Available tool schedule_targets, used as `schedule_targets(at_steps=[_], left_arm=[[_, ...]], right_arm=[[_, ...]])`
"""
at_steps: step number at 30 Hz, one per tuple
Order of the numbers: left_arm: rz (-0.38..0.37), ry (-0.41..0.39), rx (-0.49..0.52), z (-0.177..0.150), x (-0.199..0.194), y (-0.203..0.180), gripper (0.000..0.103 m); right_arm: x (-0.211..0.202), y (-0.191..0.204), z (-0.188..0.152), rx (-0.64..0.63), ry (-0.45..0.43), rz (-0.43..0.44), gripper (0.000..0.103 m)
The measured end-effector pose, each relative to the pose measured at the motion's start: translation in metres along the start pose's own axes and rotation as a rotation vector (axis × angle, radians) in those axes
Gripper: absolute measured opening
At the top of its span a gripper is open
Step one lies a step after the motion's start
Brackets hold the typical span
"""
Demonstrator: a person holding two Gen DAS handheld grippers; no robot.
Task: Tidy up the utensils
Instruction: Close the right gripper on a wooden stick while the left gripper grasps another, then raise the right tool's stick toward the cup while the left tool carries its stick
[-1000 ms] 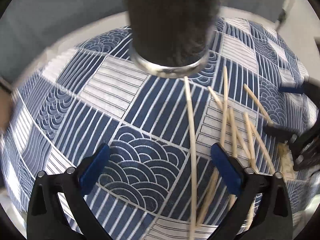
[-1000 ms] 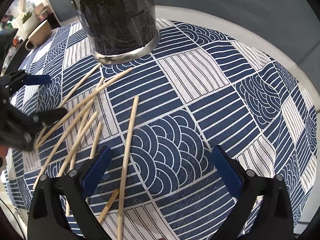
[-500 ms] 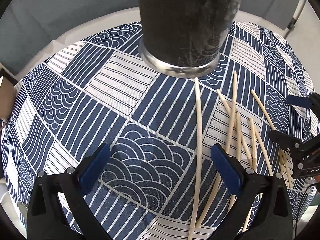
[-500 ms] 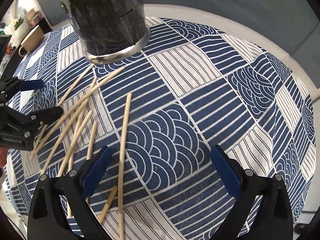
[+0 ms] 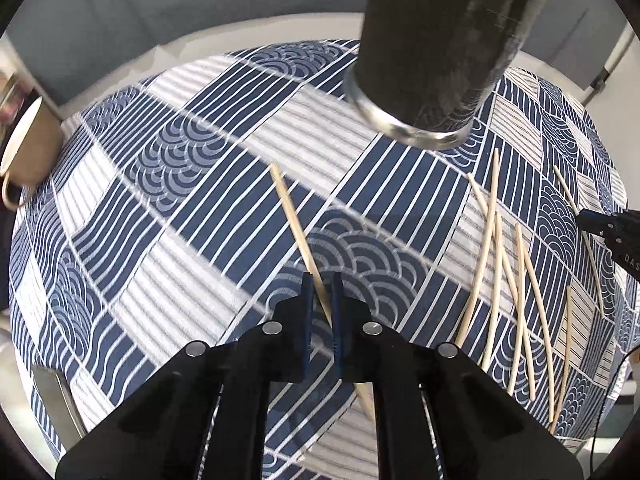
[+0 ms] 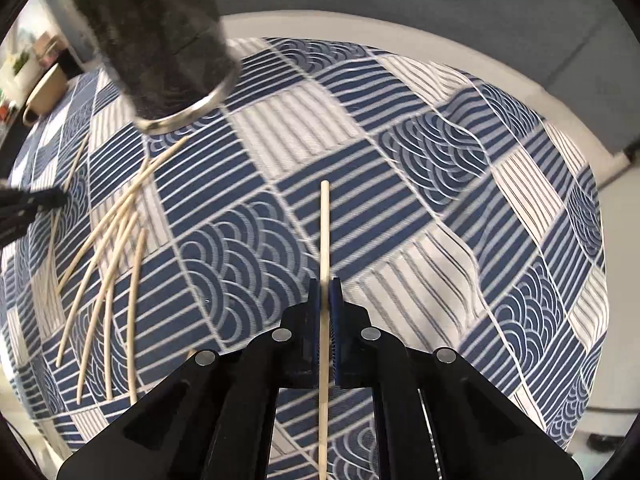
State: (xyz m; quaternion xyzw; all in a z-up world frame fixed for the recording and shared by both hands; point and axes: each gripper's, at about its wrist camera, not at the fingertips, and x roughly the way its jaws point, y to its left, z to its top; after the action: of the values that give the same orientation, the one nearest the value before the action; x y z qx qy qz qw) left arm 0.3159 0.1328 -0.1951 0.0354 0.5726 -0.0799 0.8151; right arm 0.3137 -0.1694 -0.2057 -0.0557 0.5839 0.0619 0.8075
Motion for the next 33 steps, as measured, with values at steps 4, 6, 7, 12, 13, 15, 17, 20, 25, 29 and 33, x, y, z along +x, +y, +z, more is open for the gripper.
schedule_targets(at_steps=[4, 6, 7, 12, 13, 15, 17, 20, 25, 29, 33], left_arm=[[0.025, 0.009, -0.014, -0.014, -0.006, 0.012, 0.006], [0.045, 0.011, 0.000, -0.021, -0.009, 0.012, 0.005], [0.049, 0.017, -0.005, -0.023, -0.011, 0.016, 0.005], [0.075, 0.025, -0.035, -0.037, -0.021, 0.027, 0.005], [0.081, 0.021, -0.042, -0.042, -0.025, 0.031, 0.005], [0.092, 0.014, -0.061, -0.051, -0.035, 0.037, 0.005], [0.092, -0.003, -0.086, -0.058, -0.048, 0.040, 0.005], [0.120, -0.028, -0.097, -0.061, -0.061, 0.032, 0.005], [0.143, -0.074, -0.124, -0.061, -0.088, 0.023, 0.005], [0.140, -0.133, -0.151, -0.063, -0.120, 0.020, 0.005], [0.150, -0.189, -0.149, -0.061, -0.150, 0.008, 0.005]], right_arm=[[-0.003, -0.027, -0.006, 0.075, 0.005, 0.016, 0.004], [-0.006, -0.037, -0.010, 0.093, 0.003, 0.013, 0.004], [-0.008, -0.040, -0.012, 0.104, 0.001, 0.017, 0.004], [-0.030, -0.052, -0.023, 0.137, -0.033, 0.022, 0.005], [-0.036, -0.053, -0.024, 0.142, -0.042, 0.026, 0.005], [-0.050, -0.059, -0.029, 0.148, -0.061, 0.027, 0.005], [-0.061, -0.056, -0.031, 0.144, -0.079, 0.032, 0.005], [-0.073, -0.055, -0.030, 0.135, -0.108, 0.042, 0.005], [-0.098, -0.052, -0.032, 0.121, -0.169, 0.052, 0.005], [-0.124, -0.050, -0.031, 0.113, -0.233, 0.076, 0.004], [-0.152, -0.049, -0.028, 0.105, -0.302, 0.103, 0.005]])
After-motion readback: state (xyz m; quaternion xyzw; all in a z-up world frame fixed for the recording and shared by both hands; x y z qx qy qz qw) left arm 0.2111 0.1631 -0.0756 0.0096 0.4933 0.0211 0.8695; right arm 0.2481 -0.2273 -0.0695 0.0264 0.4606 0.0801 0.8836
